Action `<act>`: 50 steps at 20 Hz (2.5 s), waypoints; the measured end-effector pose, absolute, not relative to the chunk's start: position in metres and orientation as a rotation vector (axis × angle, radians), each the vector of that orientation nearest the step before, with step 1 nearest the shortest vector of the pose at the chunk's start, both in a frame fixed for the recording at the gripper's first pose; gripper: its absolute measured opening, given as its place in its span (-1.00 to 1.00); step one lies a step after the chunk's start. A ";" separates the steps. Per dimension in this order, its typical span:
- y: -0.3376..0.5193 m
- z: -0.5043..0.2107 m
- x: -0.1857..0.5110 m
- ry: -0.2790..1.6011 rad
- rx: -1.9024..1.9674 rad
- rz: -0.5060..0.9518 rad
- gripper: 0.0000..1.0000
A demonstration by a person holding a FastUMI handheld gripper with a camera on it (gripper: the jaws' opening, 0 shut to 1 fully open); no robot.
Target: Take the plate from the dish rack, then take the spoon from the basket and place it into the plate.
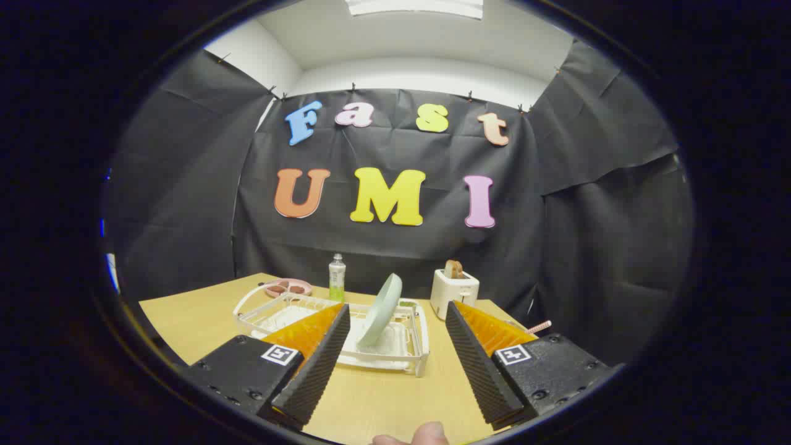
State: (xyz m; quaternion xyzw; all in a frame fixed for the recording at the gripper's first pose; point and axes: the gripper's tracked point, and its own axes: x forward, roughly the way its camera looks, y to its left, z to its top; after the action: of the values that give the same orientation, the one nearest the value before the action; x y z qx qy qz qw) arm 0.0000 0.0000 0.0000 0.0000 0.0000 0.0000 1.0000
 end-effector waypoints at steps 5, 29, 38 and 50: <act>-0.004 0.000 -0.001 0.003 0.001 -0.008 1.00; -0.032 0.037 0.078 0.149 0.045 0.100 1.00; -0.020 0.068 0.171 0.304 0.040 0.178 1.00; 0.037 -0.013 0.245 0.693 0.135 0.226 1.00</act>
State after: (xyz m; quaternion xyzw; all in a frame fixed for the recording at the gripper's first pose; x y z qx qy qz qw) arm 0.2453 0.0372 -0.0128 0.0660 0.3386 0.1104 0.9321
